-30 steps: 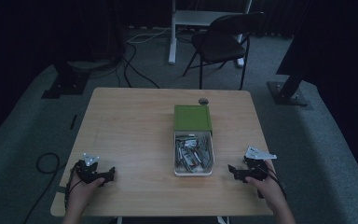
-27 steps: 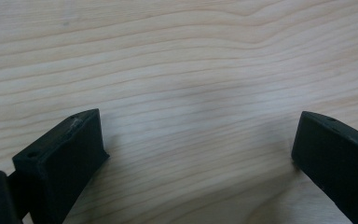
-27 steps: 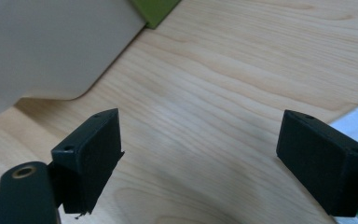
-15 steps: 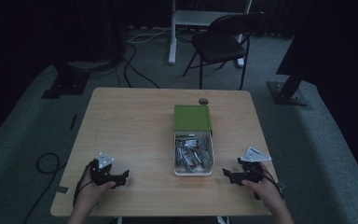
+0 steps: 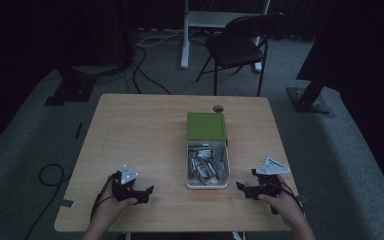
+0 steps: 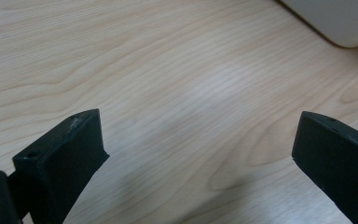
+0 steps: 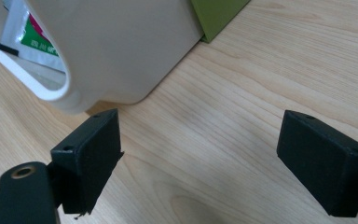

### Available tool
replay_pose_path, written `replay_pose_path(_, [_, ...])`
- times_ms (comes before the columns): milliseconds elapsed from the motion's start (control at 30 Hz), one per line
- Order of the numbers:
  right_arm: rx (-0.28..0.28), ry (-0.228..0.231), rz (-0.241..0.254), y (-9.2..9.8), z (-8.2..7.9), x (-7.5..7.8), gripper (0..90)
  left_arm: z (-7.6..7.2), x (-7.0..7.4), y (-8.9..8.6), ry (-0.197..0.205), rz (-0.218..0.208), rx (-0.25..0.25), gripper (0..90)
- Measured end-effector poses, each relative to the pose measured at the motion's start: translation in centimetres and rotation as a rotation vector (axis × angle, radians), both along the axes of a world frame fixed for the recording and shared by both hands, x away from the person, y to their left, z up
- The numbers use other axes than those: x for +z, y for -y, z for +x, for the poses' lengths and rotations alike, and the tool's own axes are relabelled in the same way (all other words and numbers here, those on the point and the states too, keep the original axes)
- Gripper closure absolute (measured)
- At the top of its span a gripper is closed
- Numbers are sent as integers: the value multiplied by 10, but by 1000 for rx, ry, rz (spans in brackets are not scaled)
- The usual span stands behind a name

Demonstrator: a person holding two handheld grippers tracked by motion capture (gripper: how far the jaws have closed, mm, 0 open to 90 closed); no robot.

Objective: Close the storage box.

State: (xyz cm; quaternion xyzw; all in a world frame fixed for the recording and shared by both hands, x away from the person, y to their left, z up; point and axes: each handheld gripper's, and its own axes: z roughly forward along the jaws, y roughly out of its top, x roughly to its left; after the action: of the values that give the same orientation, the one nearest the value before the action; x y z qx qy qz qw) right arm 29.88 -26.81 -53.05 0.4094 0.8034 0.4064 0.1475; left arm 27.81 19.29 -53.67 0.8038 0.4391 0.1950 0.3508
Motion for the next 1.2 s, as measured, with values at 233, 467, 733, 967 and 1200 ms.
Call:
replay_pose_path(233, [14,15,12,-4,-2,6,134,0,0,27,19,-21,-95,29])
replay_pose_path(467, [36,33,33,-9,-2,14,134,0,3,47,36,-42,-158,29])
replay_pose_path(733, [44,44,54,-12,-4,18,132,2,9,60,69,-73,-201,29])
replay_pose_path(967, [65,58,80,-18,-4,23,128,7,11,71,85,-91,-230,29])
replay_pose_path(1200, [76,69,102,-24,0,28,129,13,14,82,114,-128,-237,29])
